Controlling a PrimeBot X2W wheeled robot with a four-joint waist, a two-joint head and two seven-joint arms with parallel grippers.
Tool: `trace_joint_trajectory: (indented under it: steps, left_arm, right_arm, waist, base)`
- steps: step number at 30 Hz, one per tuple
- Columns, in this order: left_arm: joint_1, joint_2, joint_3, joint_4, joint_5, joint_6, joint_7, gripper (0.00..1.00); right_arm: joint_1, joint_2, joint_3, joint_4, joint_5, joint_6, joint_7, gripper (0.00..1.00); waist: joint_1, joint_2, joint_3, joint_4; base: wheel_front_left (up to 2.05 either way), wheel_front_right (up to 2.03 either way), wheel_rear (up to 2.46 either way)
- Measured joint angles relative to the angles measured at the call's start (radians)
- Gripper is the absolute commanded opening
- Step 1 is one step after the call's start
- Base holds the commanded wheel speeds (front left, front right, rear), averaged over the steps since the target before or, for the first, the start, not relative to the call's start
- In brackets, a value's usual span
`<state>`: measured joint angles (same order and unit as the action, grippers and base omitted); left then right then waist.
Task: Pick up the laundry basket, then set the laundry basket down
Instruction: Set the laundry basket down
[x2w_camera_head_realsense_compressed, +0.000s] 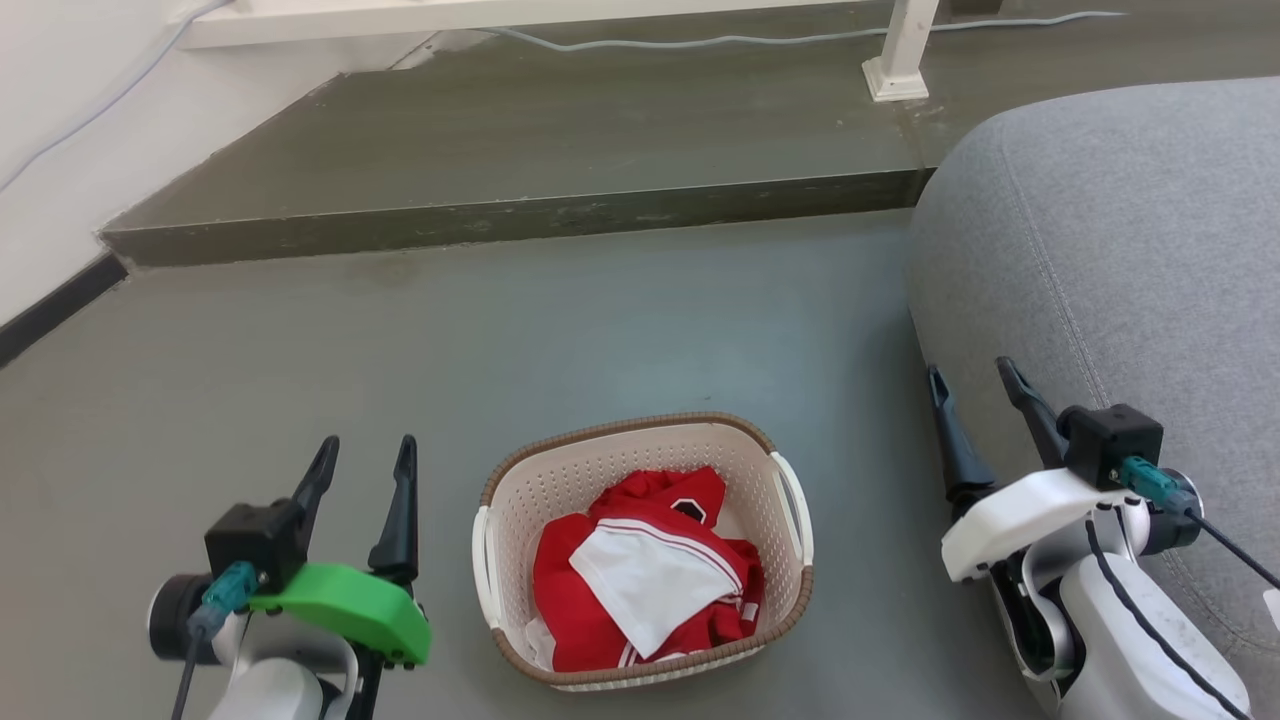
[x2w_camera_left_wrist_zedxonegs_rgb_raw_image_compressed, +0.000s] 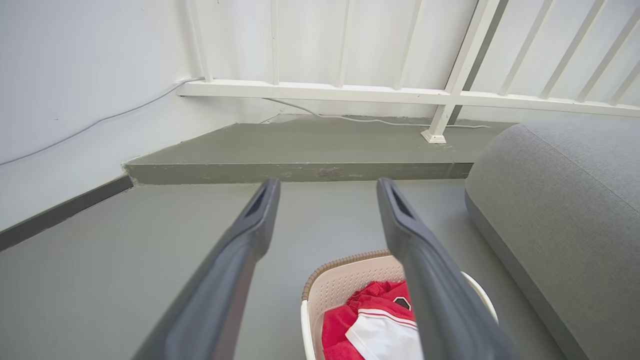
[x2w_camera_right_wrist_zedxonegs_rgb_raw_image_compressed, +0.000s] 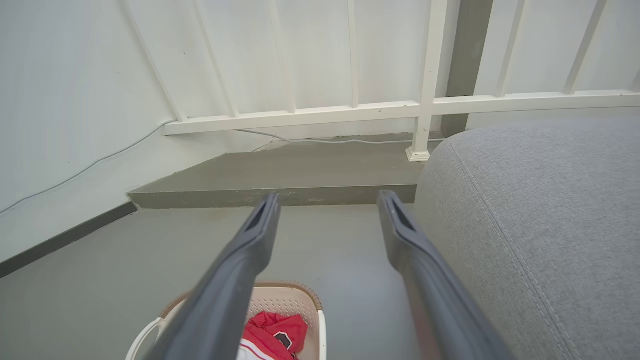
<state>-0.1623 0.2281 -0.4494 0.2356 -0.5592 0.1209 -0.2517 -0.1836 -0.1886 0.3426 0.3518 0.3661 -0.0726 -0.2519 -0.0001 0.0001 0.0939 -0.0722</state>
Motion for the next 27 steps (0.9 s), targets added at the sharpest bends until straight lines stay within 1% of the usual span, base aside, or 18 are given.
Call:
trace_joint_trajectory:
  steps: [4,6,12,15,17,27]
  left_arm:
    - [0.047,-0.003,0.009,-0.031,0.021,0.000,0.000,1.00]
    - [0.070,-0.004,0.017,-0.049,0.024,0.002,0.000,1.00]
    - [0.120,-0.018,0.056,-0.076,0.049,0.003,0.000,1.00]
    - [0.135,-0.021,0.071,-0.088,0.069,0.003,0.000,1.00]
    - [0.147,-0.024,0.078,-0.095,0.084,0.003,0.000,1.00]
    - [0.190,-0.041,0.100,-0.130,0.107,0.003,0.000,1.00]
  right_arm:
    - [0.026,0.000,-0.001,-0.018,-0.006,-0.002,0.000,1.00]
    - [0.036,0.001,-0.001,-0.022,-0.007,-0.009,0.000,1.00]
    - [0.065,0.000,-0.012,-0.045,-0.008,-0.010,0.000,1.00]
    - [0.076,0.000,-0.015,-0.054,-0.015,-0.010,0.000,1.00]
    - [0.081,0.000,-0.015,-0.061,-0.016,-0.019,0.000,1.00]
    - [0.108,0.000,-0.023,-0.081,-0.016,-0.026,0.000,1.00]
  waist:
    - [0.0000,0.0000,-0.003,0.004]
    - [0.0000,0.0000,-0.004,0.005]
    - [0.0000,0.0000,-0.005,0.007]
    - [0.0000,0.0000,-0.006,0.007]
    - [0.0000,0.0000,-0.006,0.007]
    - [0.0000,0.0000,-0.004,0.005]
  base:
    - [0.00,0.00,0.00]
    - [0.00,0.00,0.00]
    - [0.00,0.00,0.00]
    - [0.00,0.00,0.00]
    - [0.00,0.00,0.00]
    - [0.00,0.00,0.00]
